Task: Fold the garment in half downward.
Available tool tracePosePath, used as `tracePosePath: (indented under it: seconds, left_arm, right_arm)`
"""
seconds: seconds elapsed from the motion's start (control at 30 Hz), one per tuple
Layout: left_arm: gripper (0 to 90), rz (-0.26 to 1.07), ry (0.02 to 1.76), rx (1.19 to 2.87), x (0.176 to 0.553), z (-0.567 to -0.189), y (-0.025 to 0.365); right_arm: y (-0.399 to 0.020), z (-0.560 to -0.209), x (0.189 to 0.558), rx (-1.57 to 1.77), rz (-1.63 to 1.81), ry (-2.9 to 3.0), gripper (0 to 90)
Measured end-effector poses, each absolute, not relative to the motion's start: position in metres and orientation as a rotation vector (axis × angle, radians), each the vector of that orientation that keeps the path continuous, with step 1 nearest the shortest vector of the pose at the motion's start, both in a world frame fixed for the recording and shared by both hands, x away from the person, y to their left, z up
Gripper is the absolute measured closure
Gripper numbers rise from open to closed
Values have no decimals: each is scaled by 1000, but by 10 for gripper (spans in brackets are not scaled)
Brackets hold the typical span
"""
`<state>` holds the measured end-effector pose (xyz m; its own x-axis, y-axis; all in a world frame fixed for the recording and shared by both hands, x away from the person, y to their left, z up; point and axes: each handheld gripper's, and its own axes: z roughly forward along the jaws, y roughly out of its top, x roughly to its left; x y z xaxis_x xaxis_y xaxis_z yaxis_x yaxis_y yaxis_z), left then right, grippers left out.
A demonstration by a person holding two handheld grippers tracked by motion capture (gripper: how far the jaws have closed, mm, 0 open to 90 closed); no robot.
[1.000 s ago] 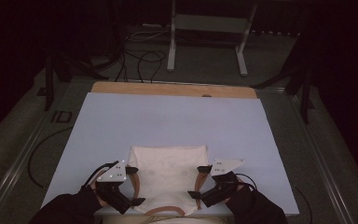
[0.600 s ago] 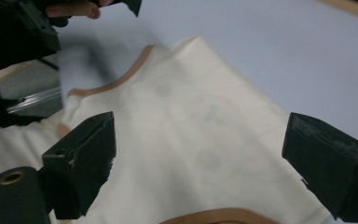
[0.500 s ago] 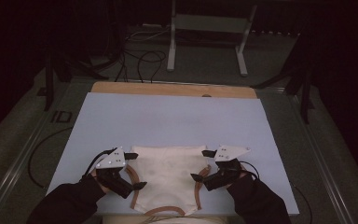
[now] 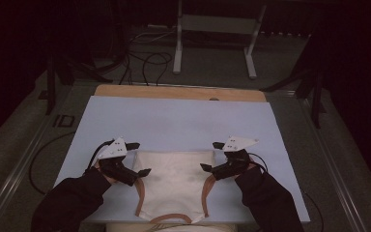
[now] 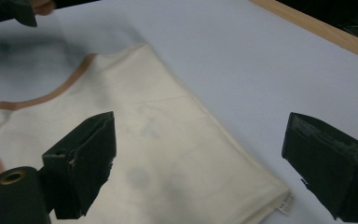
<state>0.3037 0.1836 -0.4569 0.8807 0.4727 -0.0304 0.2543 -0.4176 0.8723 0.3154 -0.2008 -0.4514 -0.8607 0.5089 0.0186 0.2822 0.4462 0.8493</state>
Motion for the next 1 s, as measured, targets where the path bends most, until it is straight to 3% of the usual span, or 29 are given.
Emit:
tracePosePath:
  seconds: [0.43,0.83,1.0]
  left_arm:
    - [4,236,660,2097,337,-483,197]
    - [157,182,786,2185,360,-510,206]
    - [199,176,801,2209,361,-517,205]
  right_arm:
    - [-210,-470,341,813,1333,2450,95]
    - [-213,-503,366,969,1259,2526,134]
    - [-214,-516,371,1020,1205,2555,195]
